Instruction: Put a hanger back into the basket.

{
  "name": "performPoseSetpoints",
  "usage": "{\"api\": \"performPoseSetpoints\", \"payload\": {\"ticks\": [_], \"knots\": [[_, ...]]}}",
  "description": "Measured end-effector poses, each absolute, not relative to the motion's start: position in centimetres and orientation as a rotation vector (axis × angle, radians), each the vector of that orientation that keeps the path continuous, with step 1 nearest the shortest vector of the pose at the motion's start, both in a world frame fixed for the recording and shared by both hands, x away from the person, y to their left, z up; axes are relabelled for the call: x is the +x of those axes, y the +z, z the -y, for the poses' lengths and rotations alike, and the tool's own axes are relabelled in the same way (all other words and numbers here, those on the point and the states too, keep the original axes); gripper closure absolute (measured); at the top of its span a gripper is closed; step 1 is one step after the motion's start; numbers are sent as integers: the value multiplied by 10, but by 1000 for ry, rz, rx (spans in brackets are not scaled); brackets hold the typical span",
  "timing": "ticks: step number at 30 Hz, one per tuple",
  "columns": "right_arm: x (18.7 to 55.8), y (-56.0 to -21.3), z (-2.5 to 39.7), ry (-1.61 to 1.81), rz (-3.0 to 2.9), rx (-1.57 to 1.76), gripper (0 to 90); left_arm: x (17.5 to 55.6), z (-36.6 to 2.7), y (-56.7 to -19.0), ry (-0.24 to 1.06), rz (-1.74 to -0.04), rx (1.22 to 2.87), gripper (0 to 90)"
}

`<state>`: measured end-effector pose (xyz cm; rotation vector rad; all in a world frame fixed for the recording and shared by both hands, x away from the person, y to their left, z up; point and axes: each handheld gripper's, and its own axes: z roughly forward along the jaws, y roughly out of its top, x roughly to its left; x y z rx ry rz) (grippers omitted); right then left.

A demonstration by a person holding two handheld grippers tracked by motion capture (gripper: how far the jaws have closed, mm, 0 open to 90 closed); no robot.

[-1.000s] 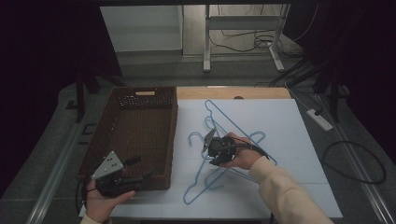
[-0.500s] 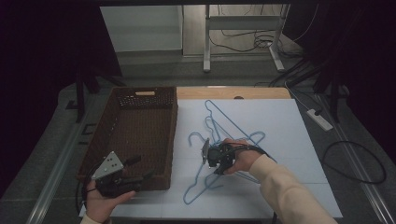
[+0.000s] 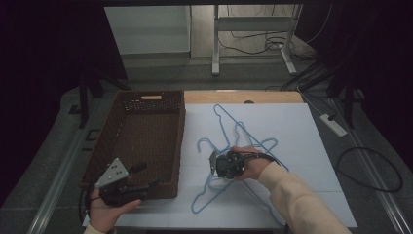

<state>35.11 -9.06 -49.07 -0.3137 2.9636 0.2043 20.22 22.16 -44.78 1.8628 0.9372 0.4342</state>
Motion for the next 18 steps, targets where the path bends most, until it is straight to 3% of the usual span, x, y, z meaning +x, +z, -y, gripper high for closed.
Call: {"api": "performPoseSetpoints", "payload": {"ticks": [18], "knots": [[366, -443, 132, 652, -2829, 282, 865, 202, -220, -448, 435, -935, 1867, 318]]}}
